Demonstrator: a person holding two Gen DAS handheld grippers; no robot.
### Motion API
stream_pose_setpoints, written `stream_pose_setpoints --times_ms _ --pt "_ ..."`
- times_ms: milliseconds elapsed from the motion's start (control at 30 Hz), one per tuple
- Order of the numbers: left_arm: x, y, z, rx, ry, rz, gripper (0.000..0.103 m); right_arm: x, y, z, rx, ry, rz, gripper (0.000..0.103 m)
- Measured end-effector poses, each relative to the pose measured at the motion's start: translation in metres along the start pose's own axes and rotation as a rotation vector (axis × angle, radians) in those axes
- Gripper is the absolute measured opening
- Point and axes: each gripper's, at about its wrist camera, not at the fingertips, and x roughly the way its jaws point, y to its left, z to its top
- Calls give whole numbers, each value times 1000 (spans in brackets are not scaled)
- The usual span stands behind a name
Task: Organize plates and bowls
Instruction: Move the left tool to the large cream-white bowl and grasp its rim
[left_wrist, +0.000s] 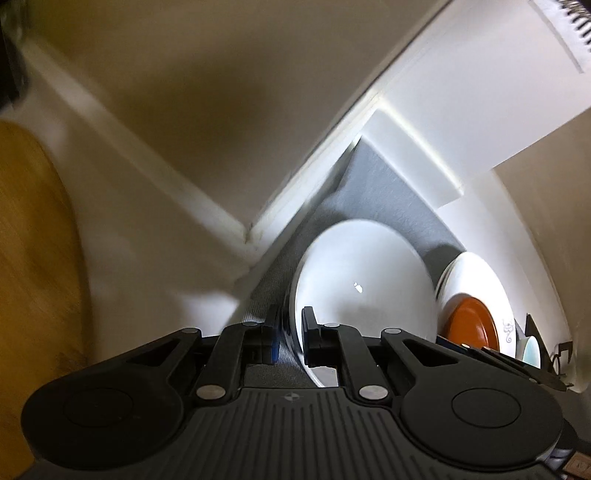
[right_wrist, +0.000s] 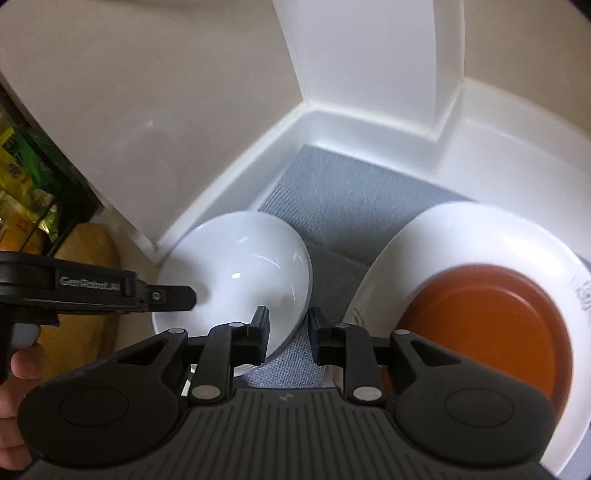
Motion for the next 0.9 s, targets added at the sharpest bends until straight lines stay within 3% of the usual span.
stream_pose_setpoints --times_ms 133,333,367,467,533,633,667,900 --pt "-13 0 -5 28 -34 25 12 -6 7 -1 -22 5 7 23" --pt "-5 16 -2 -37 -1 -45 12 4 1 -4 33 10 26 24" --pt "-4 13 -1 -23 0 -38 12 7 2 -4 31 12 22 26" --pt "5 1 -2 21 1 -7 12 16 6 -3 18 32 45 44" --pt "13 -2 -4 19 13 -1 13 21 10 -3 -4 37 34 46" --pt "21 1 -5 -59 61 -5 14 23 14 -4 -38 21 -8 34" --pt "20 1 -5 -71 62 5 13 22 14 -4 -35 13 -25 22" --pt "1 -14 -5 -52 34 24 14 0 17 0 -12 -10 -13 20"
